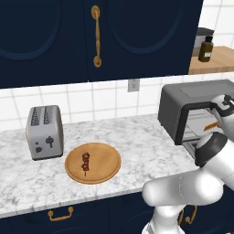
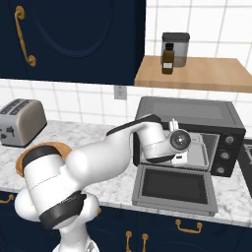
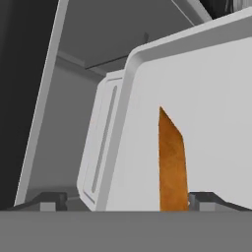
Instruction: Pick up the kebab skewer and baguette bread, and place them inside the toaster oven. Close the toaster oven door and start by setting the timer.
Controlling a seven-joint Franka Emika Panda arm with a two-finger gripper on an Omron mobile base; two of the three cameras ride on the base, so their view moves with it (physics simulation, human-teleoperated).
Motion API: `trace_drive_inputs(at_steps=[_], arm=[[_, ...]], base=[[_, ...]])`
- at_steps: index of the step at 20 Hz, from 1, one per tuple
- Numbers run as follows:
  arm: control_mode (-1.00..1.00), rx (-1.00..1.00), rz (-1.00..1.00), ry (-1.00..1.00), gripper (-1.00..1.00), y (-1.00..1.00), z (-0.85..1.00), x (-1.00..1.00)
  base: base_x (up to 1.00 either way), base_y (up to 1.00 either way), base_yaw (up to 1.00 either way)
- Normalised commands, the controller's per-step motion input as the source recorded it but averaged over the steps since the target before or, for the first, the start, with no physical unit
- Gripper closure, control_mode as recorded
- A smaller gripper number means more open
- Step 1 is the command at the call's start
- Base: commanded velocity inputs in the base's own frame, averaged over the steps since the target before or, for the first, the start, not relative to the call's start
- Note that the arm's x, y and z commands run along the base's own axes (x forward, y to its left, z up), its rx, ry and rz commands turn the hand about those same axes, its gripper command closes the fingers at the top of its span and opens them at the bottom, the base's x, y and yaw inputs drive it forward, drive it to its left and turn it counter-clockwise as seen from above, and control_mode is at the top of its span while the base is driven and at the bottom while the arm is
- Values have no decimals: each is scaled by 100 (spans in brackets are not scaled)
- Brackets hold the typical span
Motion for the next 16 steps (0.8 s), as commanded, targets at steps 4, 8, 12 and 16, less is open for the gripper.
trace_drive_inputs(at_steps=[4, 8, 12, 16], arm=[[-100, 0, 0, 1, -100, -3, 0, 7], [-100, 1, 0, 1, -100, -14, 4, 18], [-100, 0, 0, 0, -100, -24, 6, 15], [-100, 0, 0, 0, -100, -33, 36, -8]], base=[[0, 0, 0], [0, 0, 0], [0, 0, 0], [0, 0, 0]])
